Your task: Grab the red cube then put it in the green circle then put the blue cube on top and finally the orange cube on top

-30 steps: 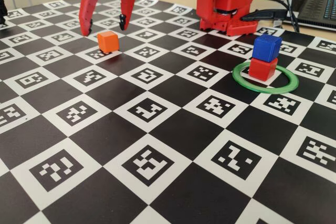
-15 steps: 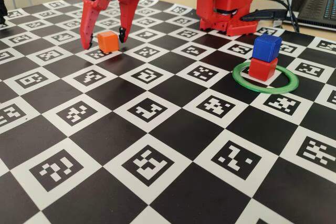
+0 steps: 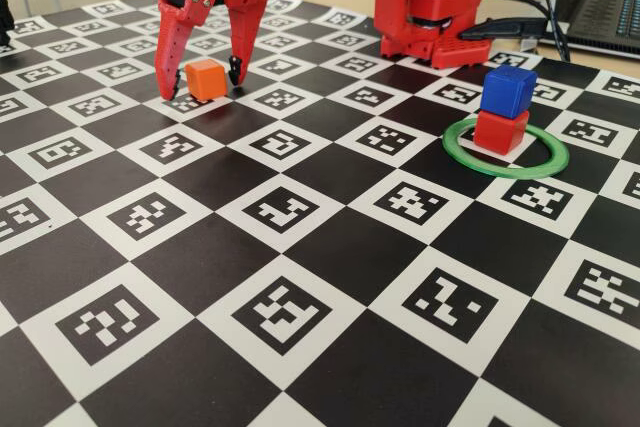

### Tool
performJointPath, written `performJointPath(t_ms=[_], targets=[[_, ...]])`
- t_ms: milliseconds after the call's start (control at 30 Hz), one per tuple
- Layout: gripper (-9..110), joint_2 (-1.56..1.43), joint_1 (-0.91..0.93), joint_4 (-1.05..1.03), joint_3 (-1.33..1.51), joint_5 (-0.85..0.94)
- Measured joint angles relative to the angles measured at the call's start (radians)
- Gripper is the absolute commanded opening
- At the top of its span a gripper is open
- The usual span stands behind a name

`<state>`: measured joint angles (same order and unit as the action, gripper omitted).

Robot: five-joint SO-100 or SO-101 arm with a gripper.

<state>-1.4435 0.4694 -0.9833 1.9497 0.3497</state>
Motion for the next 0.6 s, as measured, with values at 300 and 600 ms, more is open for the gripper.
performJointPath(t_ms=[300,600], targets=[[39,0.0,-0.014,0.026,0.0,-0.018],[39,0.0,-0.017,0.029,0.0,-0.052]])
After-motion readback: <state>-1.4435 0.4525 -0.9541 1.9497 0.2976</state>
